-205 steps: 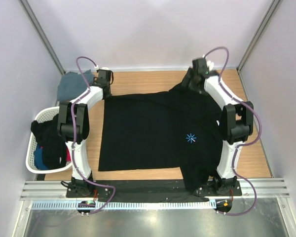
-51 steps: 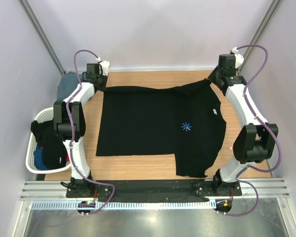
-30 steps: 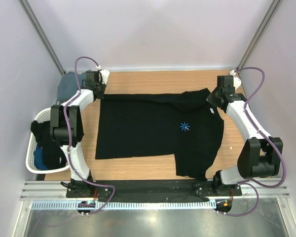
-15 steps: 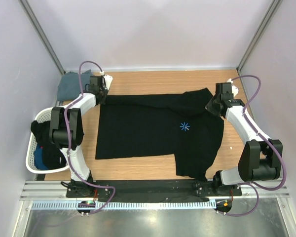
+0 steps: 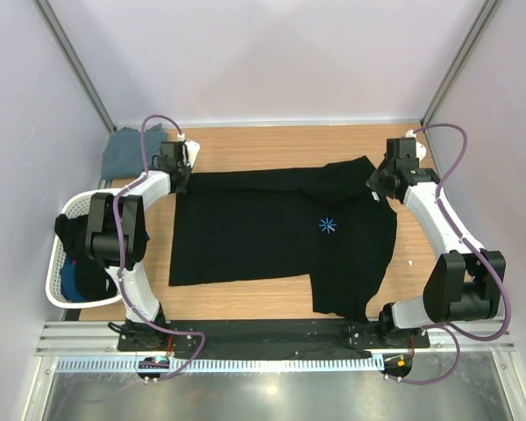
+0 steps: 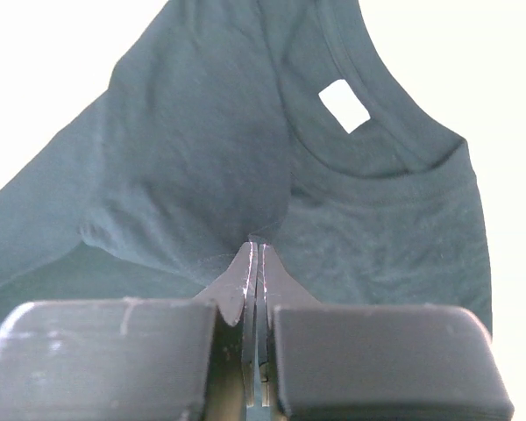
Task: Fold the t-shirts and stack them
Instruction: Fold the tshirt
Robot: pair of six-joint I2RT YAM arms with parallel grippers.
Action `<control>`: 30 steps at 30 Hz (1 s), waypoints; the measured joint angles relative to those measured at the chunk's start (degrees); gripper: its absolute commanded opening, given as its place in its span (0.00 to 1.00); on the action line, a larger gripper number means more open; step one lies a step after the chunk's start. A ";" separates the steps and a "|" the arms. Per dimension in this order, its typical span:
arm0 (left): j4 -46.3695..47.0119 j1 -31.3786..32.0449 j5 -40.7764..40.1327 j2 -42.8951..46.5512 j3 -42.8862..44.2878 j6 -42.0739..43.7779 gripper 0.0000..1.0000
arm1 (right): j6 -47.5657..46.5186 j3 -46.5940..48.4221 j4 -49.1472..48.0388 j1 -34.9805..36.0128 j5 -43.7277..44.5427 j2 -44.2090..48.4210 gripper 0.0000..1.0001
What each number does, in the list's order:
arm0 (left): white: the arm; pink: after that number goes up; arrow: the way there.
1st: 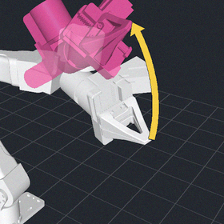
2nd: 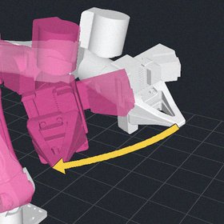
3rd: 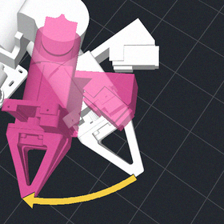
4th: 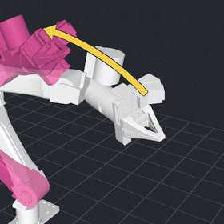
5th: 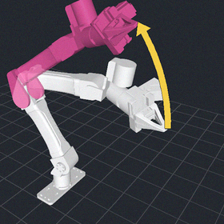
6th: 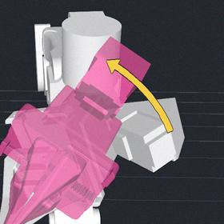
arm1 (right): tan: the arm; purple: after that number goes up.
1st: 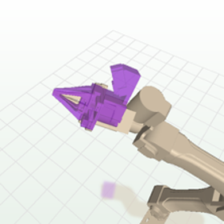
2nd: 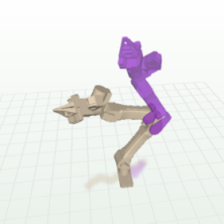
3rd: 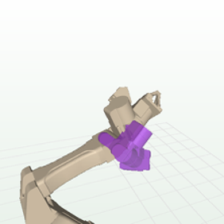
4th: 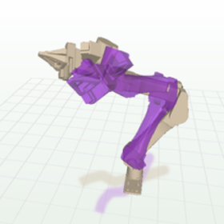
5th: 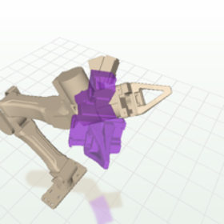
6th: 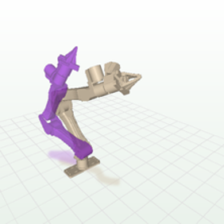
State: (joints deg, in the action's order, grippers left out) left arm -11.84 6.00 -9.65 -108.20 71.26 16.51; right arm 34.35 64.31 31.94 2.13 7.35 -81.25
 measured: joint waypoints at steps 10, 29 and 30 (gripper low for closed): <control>0.02 0.39 0.02 1.66 -0.31 -0.09 0.00 | -1.84 4.79 1.46 0.55 0.81 1.16 0.01; -0.46 1.53 -0.31 2.08 -2.71 -0.96 0.00 | -2.05 -7.65 3.26 1.29 -0.02 3.10 0.01; -0.50 1.55 -0.35 2.08 -2.80 -1.03 0.00 | -2.05 -8.33 3.26 1.31 -0.09 3.10 0.01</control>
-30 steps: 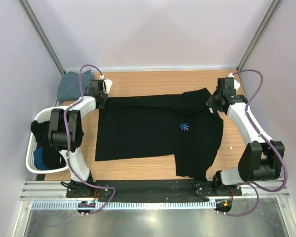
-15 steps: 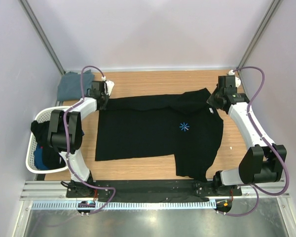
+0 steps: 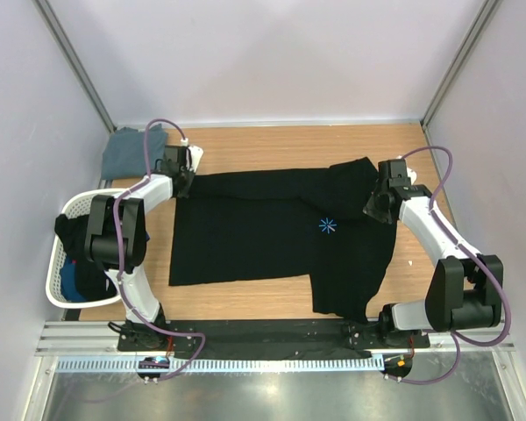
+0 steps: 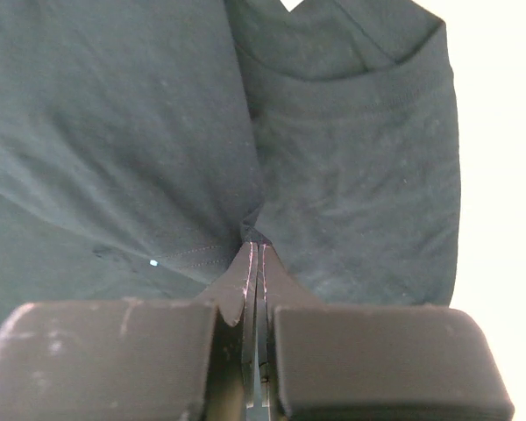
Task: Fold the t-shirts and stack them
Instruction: Fold the tshirt
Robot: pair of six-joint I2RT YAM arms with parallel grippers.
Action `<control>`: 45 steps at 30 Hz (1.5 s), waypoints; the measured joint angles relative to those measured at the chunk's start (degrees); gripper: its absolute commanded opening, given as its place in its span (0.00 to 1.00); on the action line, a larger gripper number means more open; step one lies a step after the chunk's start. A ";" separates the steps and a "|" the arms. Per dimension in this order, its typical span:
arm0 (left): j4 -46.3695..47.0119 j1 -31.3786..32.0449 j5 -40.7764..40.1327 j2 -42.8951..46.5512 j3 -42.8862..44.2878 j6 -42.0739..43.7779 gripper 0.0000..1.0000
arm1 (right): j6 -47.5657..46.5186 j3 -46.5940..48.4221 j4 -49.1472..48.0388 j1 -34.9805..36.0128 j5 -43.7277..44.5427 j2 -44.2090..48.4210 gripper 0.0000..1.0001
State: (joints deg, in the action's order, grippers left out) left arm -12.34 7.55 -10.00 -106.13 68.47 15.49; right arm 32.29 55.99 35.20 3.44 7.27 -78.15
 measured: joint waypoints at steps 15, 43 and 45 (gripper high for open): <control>-0.26 0.28 -0.50 -0.13 -0.37 -0.04 0.00 | 1.55 -3.06 0.33 1.77 0.24 0.68 0.01; -0.35 0.33 -0.48 -3.04 -0.33 -0.04 0.00 | 13.35 -5.27 6.78 7.78 6.16 5.77 0.01; -0.39 0.33 -0.48 -3.21 -0.22 -0.04 0.00 | 15.30 -5.53 6.62 8.11 6.32 5.79 0.01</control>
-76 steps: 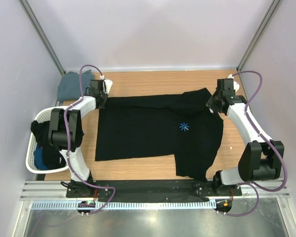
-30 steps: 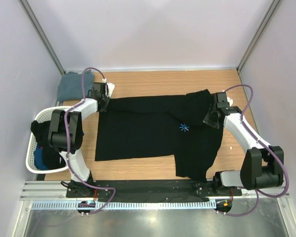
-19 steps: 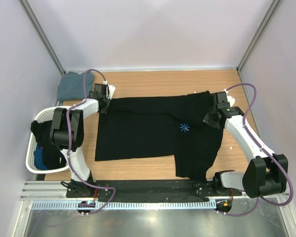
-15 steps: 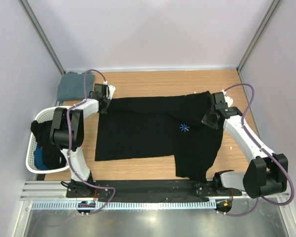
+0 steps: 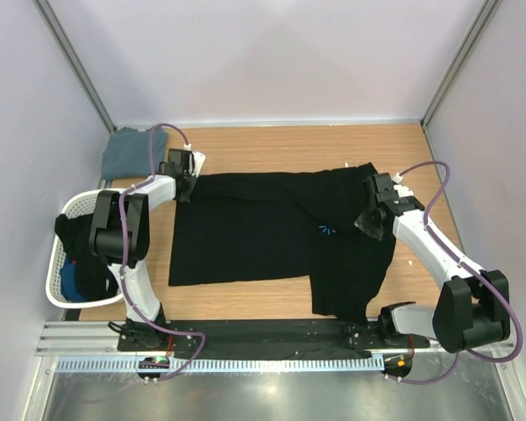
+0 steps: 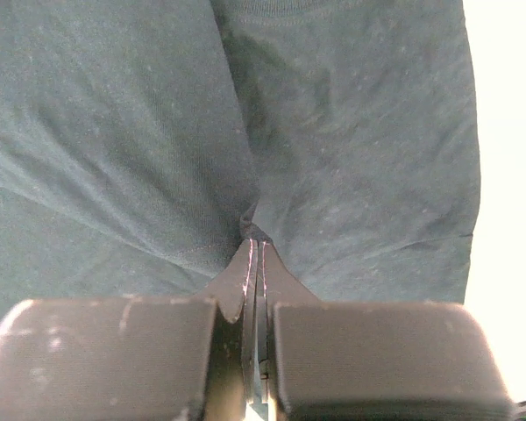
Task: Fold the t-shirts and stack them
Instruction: Fold the tshirt
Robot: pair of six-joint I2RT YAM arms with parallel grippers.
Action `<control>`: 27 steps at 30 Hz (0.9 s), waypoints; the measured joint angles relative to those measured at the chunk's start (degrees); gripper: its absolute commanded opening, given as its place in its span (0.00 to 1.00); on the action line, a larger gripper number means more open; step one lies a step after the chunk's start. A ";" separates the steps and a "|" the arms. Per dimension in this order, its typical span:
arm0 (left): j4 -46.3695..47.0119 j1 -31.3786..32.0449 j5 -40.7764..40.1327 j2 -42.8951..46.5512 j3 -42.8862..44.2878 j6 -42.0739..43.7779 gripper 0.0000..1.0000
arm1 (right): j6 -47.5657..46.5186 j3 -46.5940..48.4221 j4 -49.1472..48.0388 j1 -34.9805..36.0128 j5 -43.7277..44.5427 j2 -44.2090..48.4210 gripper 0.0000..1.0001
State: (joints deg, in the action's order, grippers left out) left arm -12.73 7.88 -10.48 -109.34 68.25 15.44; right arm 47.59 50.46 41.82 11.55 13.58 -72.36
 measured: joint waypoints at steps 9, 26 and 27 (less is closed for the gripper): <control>-0.42 0.00 0.00 -0.39 0.63 0.00 0.00 | 4.44 -3.15 -1.95 1.75 -1.31 0.00 0.01; -1.05 0.00 0.02 -0.68 1.16 0.00 0.00 | 8.72 -2.01 -6.58 7.80 -2.99 -4.39 0.01; -1.07 0.00 0.02 -0.68 1.16 0.00 0.00 | 8.81 -2.01 -6.58 7.87 -2.84 -4.39 0.01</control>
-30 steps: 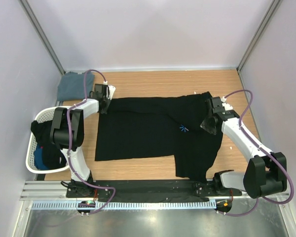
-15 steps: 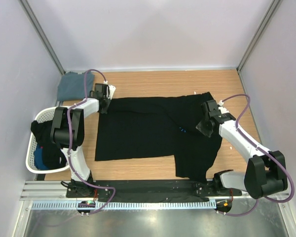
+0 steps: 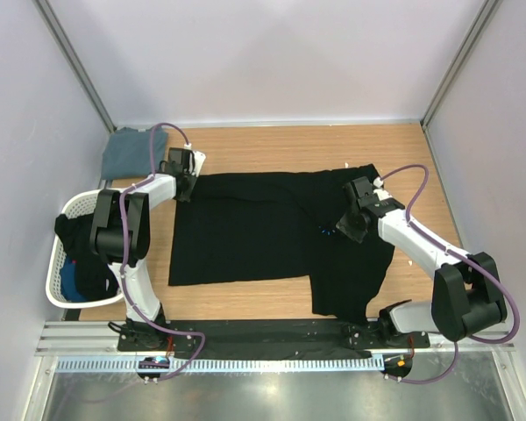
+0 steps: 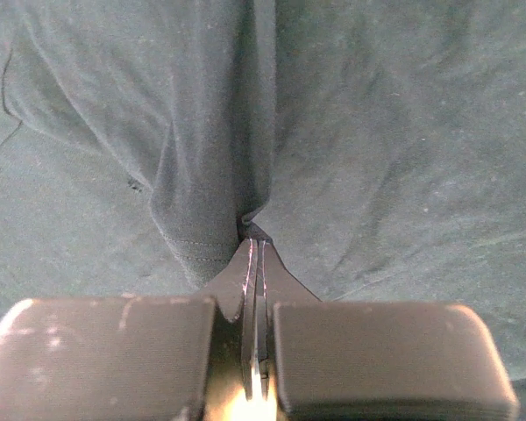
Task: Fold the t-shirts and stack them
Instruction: Fold the tshirt
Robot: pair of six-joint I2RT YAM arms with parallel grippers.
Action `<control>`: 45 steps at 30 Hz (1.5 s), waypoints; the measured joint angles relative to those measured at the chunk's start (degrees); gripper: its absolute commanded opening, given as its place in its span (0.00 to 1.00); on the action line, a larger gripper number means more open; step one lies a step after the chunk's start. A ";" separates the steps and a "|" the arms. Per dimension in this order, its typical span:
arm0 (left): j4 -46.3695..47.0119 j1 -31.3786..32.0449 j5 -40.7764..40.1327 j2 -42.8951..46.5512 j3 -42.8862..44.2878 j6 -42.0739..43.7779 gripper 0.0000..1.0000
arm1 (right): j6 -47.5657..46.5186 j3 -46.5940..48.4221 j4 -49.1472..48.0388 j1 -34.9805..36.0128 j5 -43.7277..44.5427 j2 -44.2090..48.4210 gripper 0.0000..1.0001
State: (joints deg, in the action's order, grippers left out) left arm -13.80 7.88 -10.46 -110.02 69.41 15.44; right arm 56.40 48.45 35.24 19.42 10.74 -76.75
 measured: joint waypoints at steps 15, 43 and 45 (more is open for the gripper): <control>-0.09 0.04 0.00 0.00 0.02 0.00 0.00 | -1.55 -0.02 1.57 0.02 2.49 -0.63 0.01; -8.41 4.76 0.96 13.62 5.77 -36.37 0.71 | -23.04 19.52 -2.25 -17.92 -6.73 -14.84 0.55; -9.55 4.79 0.17 10.45 5.75 -40.92 0.69 | -23.34 19.89 -4.13 -18.01 -7.28 -16.68 0.55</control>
State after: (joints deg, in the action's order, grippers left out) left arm -23.35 12.67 -10.28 -99.57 75.16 -25.47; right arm 33.06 68.34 31.11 1.41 3.46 -93.43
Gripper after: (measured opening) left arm 0.704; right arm 0.552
